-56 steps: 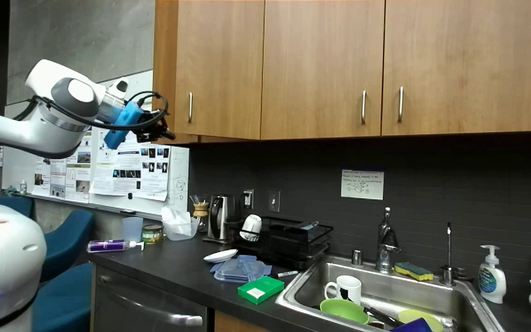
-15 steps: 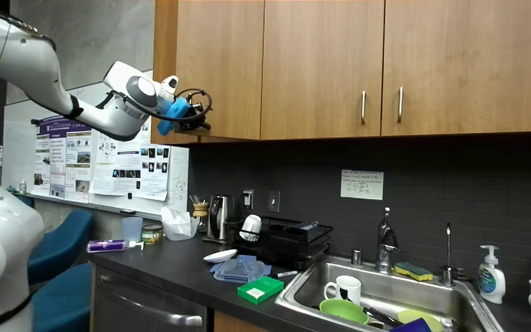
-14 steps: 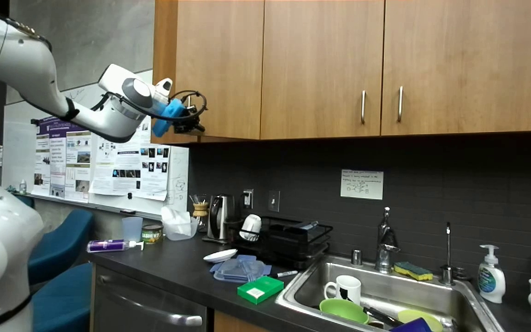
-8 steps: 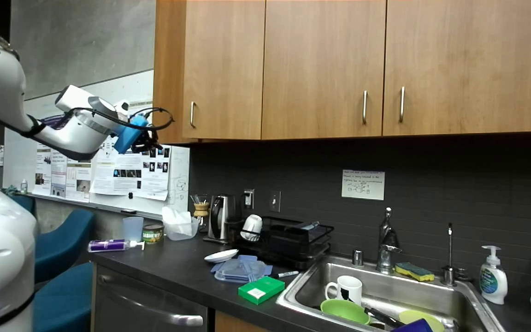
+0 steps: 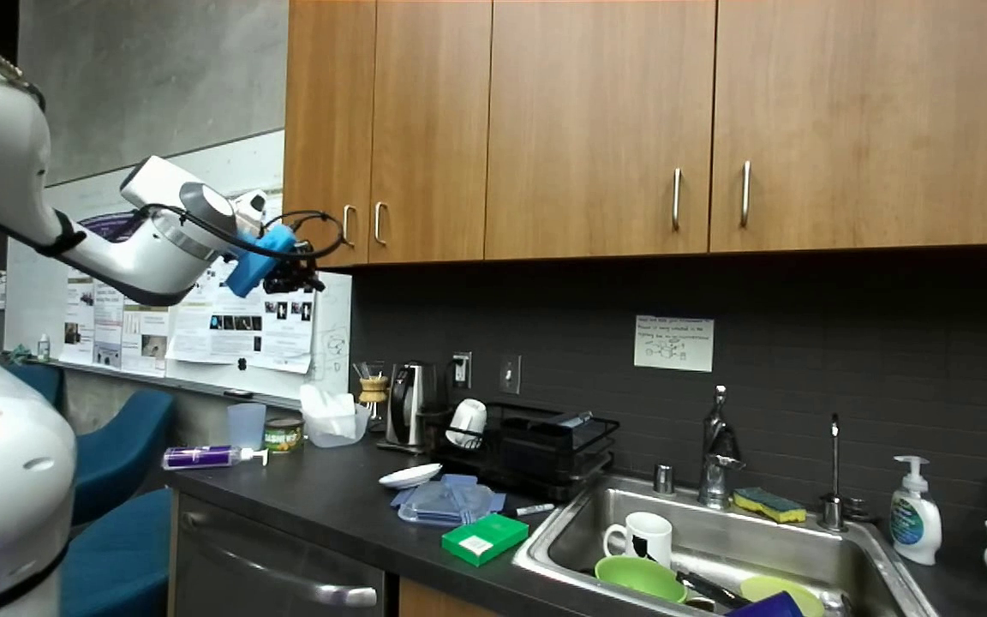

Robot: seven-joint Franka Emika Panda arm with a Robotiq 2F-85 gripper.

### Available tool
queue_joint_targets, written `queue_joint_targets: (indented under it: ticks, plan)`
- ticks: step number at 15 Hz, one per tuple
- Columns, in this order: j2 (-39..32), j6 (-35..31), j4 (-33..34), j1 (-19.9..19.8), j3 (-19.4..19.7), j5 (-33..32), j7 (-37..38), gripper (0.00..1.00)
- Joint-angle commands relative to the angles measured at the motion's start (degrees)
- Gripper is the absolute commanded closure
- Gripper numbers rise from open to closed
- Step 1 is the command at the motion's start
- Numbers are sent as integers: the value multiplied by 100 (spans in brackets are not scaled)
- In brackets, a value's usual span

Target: Close the open upper cabinet door.

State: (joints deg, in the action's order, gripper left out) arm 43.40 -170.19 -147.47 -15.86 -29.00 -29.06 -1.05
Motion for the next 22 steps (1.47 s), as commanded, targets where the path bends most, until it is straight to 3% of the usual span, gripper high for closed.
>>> queue_joint_targets:
  ticks: [1,6,10,18,19,20,21,22]
  plan:
    - [30,5,-531,430,1143,150,-467,100]
    - [-799,887,-294,658,2594,691,-1114,100]
    - [-1610,1757,130,635,3226,994,-1325,100]
    - [-3048,3513,1161,912,3791,2273,-1431,100]
    - [-3093,3658,1228,914,3803,2393,-1449,92]
    - [-3135,3754,1280,920,3823,2511,-1535,73]
    - [-3012,3464,1045,844,3734,2259,-1330,93]
    - [-3073,3547,1110,846,3745,2339,-1373,88]
